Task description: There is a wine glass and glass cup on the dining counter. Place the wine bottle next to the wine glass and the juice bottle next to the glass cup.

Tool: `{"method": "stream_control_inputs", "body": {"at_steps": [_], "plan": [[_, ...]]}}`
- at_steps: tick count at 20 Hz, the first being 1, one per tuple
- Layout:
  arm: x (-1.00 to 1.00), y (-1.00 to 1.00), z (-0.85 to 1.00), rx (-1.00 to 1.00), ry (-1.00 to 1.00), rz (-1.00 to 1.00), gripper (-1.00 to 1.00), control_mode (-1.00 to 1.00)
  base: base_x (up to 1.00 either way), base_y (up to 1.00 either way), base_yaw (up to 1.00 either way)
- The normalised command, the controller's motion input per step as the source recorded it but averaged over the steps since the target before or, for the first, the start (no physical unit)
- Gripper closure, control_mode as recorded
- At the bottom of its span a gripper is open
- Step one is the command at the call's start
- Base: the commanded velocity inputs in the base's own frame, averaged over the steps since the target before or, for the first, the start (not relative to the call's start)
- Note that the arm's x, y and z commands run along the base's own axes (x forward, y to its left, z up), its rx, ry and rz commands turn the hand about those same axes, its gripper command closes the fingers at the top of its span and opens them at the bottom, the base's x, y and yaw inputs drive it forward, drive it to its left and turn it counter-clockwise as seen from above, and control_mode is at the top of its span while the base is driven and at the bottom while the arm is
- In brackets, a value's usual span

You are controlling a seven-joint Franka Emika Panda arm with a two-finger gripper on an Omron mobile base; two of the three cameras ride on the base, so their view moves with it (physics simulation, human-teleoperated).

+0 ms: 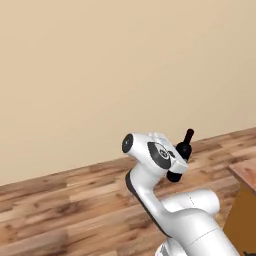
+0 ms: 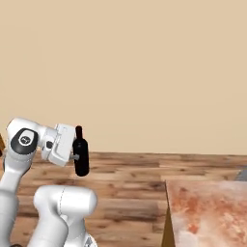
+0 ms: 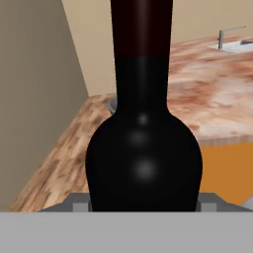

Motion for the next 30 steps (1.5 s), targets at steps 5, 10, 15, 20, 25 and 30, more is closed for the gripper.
{"method": "stream_control_inputs", "body": {"at_steps": [5,10,15,20,25,30], "plan": [[0.00,0.00,0.00,0.00,0.00,0.00,1.00,1.00,0.90,0.29,-0.23],[0.00,0.00,0.00,0.00,0.00,0.00,1.00,1.00,0.86,0.31,-0.28],[0.00,0.00,0.00,0.00,0.00,0.00,1.00,1.00,0.78,0.33,-0.36],[0.00,0.00,0.00,0.00,0.00,0.00,1.00,1.00,0.66,0.34,-0.49],[0.00,0.00,0.00,0.00,0.00,0.00,1.00,1.00,0.59,0.33,-0.57],[0.00,0.00,0.00,0.00,0.00,0.00,1.00,1.00,0.56,0.32,-0.60]]}}
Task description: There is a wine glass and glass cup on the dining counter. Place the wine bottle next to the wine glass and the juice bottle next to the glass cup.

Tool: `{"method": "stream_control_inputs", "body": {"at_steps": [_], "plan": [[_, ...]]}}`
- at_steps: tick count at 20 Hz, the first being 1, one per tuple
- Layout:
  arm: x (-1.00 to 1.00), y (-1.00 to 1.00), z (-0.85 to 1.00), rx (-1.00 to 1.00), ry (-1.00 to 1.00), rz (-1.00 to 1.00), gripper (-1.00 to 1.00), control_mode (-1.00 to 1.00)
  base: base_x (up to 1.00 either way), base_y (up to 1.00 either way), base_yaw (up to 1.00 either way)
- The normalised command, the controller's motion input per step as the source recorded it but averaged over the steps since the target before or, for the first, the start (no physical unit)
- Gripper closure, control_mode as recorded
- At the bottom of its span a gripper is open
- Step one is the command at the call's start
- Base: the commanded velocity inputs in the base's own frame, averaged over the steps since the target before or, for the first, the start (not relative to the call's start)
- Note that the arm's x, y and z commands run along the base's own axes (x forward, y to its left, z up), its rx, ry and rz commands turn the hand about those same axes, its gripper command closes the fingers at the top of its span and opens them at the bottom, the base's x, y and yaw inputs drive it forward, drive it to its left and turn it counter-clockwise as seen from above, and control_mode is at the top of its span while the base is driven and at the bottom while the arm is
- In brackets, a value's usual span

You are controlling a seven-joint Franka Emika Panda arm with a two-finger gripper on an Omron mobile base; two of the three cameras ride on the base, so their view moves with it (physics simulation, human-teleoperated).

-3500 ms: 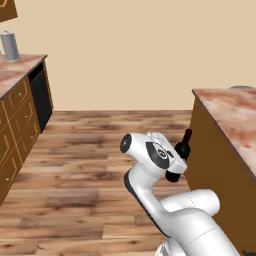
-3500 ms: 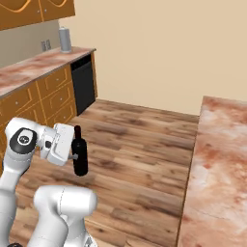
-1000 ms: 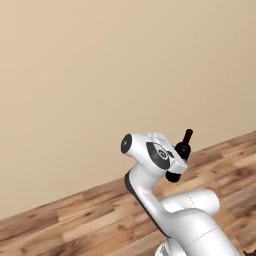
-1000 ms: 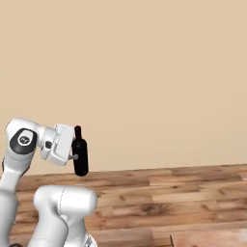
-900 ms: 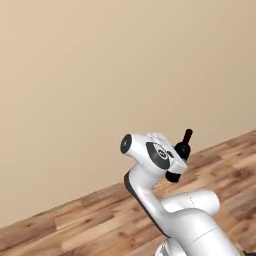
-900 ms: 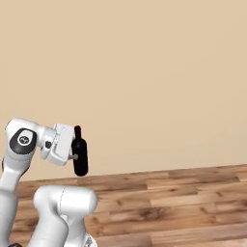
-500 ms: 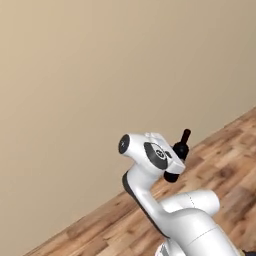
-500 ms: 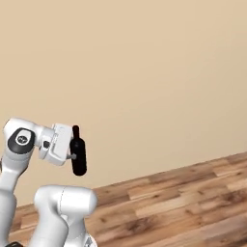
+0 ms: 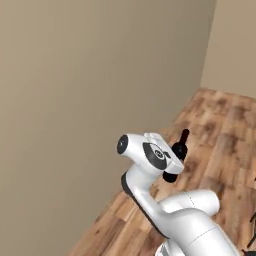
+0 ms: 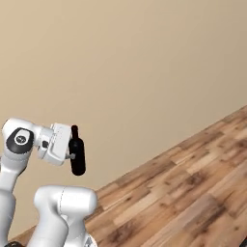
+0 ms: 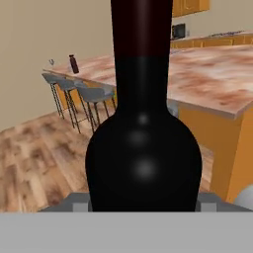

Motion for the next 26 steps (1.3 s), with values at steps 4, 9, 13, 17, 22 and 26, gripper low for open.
{"method": "stream_control_inputs", "body": {"at_steps": [4,9,13,17,22,26], "plan": [[0.00,0.00,0.00,0.00,0.00,0.00,1.00,1.00,0.50,0.30,-0.64],[0.00,0.00,0.00,0.00,0.00,0.00,1.00,1.00,0.53,0.29,-0.61],[0.00,0.00,0.00,0.00,0.00,0.00,1.00,1.00,0.58,0.28,-0.56],[0.00,0.00,0.00,0.00,0.00,0.00,1.00,1.00,0.82,0.25,-0.29],[0.00,0.00,0.00,0.00,0.00,0.00,1.00,1.00,0.94,0.21,-0.14],[0.00,0.00,0.00,0.00,0.00,0.00,1.00,1.00,0.94,0.21,-0.14]]}}
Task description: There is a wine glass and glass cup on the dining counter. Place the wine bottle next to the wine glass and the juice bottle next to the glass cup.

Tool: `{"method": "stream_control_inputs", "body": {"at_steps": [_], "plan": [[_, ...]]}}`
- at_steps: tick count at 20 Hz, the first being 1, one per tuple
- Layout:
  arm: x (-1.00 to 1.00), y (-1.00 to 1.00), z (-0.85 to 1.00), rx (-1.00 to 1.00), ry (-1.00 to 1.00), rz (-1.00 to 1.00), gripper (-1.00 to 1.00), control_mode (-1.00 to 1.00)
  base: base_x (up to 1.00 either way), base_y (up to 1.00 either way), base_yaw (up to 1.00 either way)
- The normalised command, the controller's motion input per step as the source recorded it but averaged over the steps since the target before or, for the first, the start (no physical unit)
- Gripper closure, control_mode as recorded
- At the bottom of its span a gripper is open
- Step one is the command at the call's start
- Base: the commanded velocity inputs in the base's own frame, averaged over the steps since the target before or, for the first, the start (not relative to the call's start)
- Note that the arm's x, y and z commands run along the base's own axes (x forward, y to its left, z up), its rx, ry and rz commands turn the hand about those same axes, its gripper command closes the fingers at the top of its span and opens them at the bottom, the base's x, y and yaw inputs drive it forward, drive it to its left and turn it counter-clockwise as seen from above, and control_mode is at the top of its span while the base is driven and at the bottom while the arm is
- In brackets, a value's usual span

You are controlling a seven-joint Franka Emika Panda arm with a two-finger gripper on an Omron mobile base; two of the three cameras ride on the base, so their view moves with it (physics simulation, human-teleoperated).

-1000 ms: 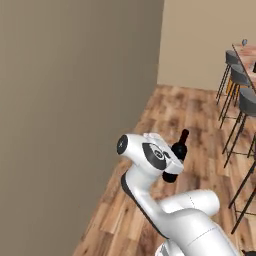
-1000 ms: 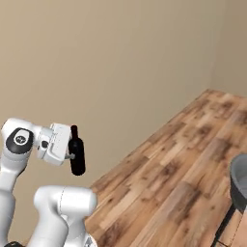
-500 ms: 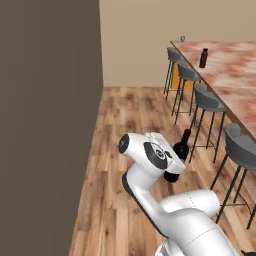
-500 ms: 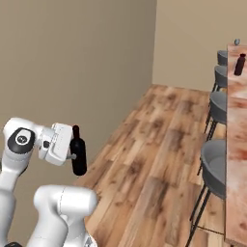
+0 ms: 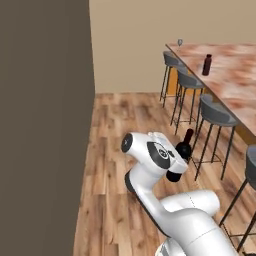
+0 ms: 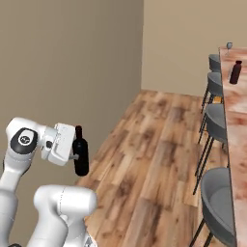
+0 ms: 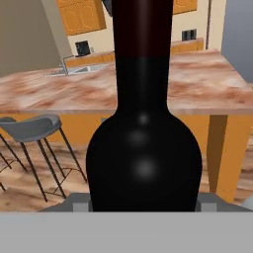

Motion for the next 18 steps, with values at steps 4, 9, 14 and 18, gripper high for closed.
{"method": "stream_control_inputs", "body": {"at_steps": [4,9,14,18], "plan": [[0.00,0.00,0.00,0.00,0.00,0.00,1.00,1.00,0.92,0.22,-0.18],[0.00,0.00,0.00,0.00,0.00,0.00,1.00,1.00,0.92,0.22,-0.17],[0.00,0.00,0.00,0.00,0.00,0.00,1.00,1.00,0.94,0.21,-0.11],[0.00,0.00,0.00,0.00,0.00,0.00,1.00,1.00,0.94,0.20,-0.11]]}}
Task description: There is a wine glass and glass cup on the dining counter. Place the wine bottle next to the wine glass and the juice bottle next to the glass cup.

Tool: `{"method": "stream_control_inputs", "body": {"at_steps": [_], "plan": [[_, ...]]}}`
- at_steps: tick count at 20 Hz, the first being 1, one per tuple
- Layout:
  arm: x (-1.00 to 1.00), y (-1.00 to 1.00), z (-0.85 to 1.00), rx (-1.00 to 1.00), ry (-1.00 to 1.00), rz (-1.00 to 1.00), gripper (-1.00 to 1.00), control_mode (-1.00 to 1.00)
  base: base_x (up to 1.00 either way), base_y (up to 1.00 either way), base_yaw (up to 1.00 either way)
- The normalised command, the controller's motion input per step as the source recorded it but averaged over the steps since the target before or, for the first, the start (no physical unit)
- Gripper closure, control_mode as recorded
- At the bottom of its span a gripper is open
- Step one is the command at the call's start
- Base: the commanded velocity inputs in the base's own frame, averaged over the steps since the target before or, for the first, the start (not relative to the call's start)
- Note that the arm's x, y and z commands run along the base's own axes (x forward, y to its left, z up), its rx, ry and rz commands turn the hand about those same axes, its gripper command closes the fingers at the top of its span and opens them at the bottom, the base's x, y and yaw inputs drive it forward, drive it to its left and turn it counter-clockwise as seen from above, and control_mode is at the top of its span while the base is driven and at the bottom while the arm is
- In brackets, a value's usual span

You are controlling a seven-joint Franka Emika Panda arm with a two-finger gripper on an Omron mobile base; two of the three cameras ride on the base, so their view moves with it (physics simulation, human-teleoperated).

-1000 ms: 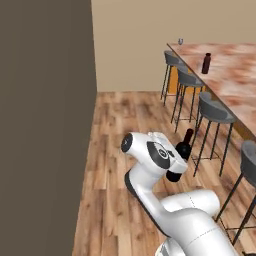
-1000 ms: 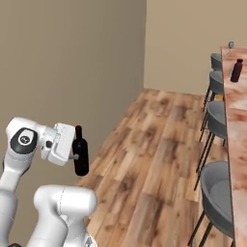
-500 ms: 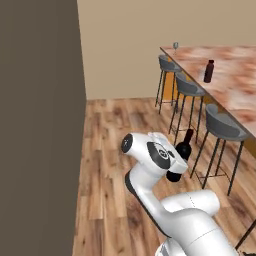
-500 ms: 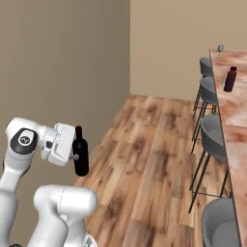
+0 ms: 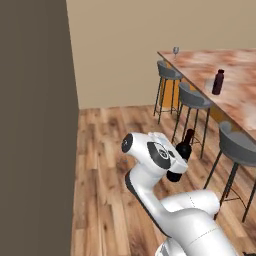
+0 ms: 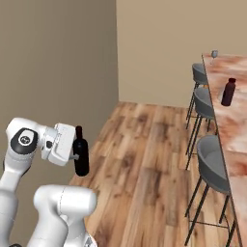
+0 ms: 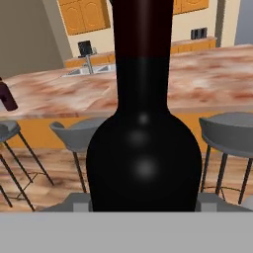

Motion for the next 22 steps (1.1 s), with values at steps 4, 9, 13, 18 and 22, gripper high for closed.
{"method": "stream_control_inputs", "body": {"at_steps": [4,9,13,18,22], "plan": [[0.00,0.00,0.00,0.00,0.00,0.00,1.00,1.00,0.94,0.20,-0.11],[0.00,0.00,0.00,0.00,0.00,0.00,1.00,1.00,0.94,0.20,-0.11],[0.00,0.00,0.00,0.00,0.00,0.00,1.00,1.00,0.94,0.20,-0.12],[0.00,0.00,0.00,0.00,0.00,0.00,1.00,1.00,0.94,0.20,-0.12],[0.00,0.00,0.00,0.00,0.00,0.00,1.00,1.00,0.94,0.22,-0.14]]}}
